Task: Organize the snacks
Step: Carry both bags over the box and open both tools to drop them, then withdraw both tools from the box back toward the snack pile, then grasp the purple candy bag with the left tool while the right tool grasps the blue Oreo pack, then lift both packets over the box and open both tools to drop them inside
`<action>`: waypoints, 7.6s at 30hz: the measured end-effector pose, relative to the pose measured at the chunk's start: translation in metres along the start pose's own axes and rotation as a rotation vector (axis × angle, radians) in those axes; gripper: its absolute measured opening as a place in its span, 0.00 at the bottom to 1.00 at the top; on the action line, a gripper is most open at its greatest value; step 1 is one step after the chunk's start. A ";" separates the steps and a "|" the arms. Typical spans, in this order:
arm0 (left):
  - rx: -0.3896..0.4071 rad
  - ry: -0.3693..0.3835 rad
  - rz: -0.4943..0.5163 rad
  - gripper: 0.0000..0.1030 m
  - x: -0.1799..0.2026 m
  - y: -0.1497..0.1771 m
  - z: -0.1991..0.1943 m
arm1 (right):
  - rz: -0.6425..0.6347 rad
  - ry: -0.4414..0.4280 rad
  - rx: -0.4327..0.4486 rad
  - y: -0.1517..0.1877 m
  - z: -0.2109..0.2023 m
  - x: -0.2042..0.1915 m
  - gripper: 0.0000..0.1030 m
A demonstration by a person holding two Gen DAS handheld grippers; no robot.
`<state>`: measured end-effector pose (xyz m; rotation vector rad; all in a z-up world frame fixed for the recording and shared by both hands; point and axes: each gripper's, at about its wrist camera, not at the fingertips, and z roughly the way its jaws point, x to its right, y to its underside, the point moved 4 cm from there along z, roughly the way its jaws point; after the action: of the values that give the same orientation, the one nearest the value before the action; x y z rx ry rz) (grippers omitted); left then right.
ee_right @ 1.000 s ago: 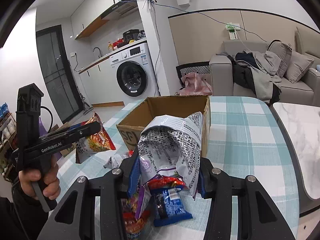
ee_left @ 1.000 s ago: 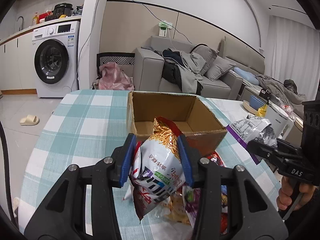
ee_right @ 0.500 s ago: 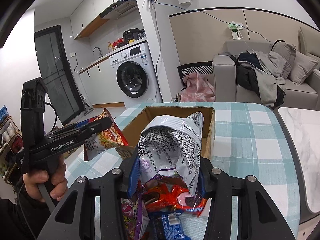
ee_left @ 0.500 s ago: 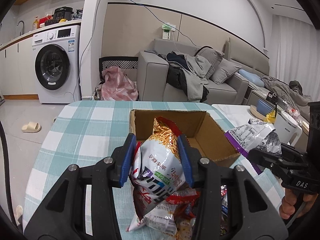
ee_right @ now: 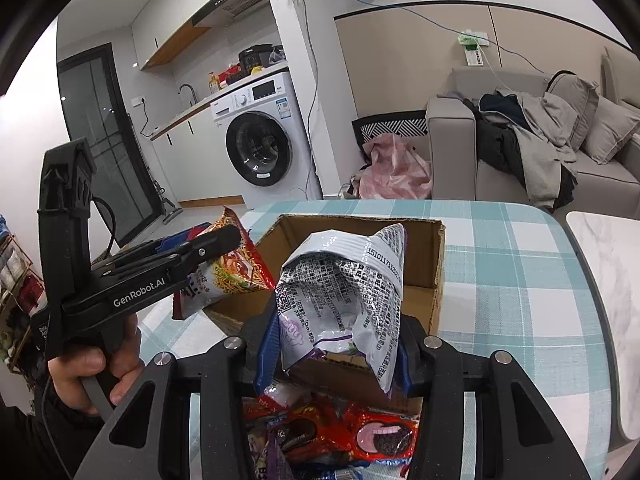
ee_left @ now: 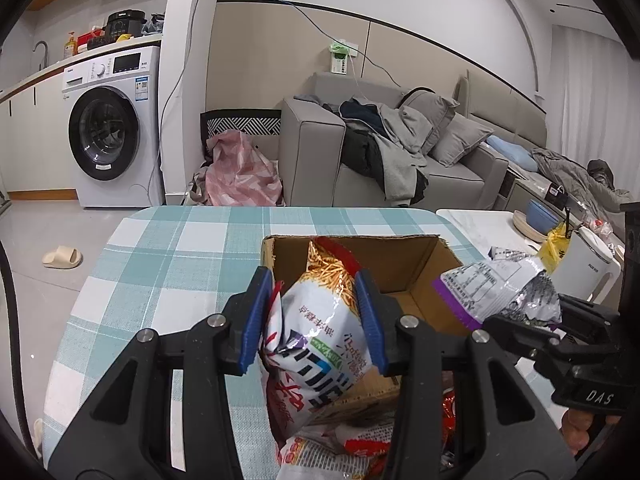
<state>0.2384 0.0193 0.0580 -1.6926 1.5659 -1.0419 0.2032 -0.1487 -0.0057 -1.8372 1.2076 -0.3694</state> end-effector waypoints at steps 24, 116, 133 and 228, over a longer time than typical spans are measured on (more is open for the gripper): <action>-0.033 0.033 0.058 0.86 0.022 0.027 -0.005 | -0.013 0.074 0.028 0.005 -0.014 0.015 0.98; -0.300 0.191 0.101 0.99 0.065 0.168 -0.047 | -0.135 0.090 -0.300 0.158 0.008 0.021 0.58; -0.319 0.270 0.085 0.81 0.075 0.168 -0.040 | -0.180 0.048 -0.263 0.158 -0.002 0.003 0.53; 0.007 -0.023 0.068 0.39 0.006 0.005 -0.056 | -0.065 0.049 0.073 0.000 -0.058 -0.019 0.53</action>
<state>0.1875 0.0171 0.0830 -1.6300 1.5922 -0.9895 0.1562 -0.1620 0.0310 -1.8170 1.1552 -0.4914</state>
